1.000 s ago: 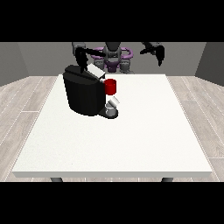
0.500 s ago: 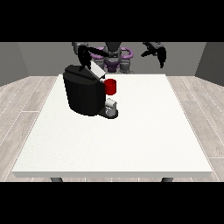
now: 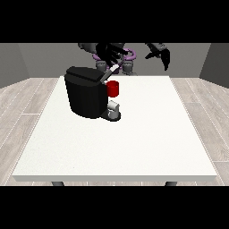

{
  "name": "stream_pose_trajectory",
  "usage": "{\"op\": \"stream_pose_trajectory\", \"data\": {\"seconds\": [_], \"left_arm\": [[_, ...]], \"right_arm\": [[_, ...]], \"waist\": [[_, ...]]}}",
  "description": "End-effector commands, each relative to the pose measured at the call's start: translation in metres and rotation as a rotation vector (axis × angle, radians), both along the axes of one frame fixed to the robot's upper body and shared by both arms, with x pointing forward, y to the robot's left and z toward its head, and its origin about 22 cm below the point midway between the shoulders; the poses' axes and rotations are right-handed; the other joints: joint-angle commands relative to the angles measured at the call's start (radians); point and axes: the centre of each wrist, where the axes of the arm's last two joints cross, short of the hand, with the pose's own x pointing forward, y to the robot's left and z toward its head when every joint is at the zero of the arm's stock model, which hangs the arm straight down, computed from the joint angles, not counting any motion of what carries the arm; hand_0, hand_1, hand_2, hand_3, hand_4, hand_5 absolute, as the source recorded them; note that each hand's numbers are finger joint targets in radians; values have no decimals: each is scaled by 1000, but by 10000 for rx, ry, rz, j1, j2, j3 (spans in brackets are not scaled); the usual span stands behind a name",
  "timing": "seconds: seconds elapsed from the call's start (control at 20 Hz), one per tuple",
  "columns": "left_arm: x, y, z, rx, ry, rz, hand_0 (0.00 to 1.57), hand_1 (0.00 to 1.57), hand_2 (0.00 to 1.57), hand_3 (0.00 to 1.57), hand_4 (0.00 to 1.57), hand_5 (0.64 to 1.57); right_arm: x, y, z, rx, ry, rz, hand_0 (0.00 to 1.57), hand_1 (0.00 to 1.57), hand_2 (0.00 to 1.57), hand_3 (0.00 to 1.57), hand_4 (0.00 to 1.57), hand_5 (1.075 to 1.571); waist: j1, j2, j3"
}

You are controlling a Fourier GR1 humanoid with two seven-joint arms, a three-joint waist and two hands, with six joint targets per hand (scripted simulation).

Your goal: Insert the coffee pod into the coffee machine and close the lid

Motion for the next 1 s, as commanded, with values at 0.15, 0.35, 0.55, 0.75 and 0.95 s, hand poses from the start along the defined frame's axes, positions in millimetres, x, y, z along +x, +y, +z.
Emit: {"op": "stream_pose_trajectory", "data": {"seconds": [0.15,0.35,0.55,0.75,0.95], "left_arm": [[2,5,6,163,10,-141,0,0,0,0,327,1571],[0,7,10,159,-246,64,0,0,0,0,365,1571],[2,15,15,-53,-505,-158,0,0,0,0,407,1571],[8,-6,30,105,-1352,-569,0,0,0,0,382,1571],[5,-6,23,-115,-929,-424,0,0,0,0,418,1571]], "right_arm": [[13,28,46,-1192,-468,742,0,0,0,0,219,1571],[15,57,33,-1119,-522,909,0,0,0,0,241,1571],[21,63,59,-1208,-804,951,0,0,0,0,102,1571],[27,63,103,-1580,-1811,649,0,0,0,0,53,1571],[28,81,91,-1891,-1583,758,0,0,0,0,0,1571]], "waist": [[441,281,26],[448,384,27],[751,684,25],[1148,1498,24],[1071,1183,25]]}}
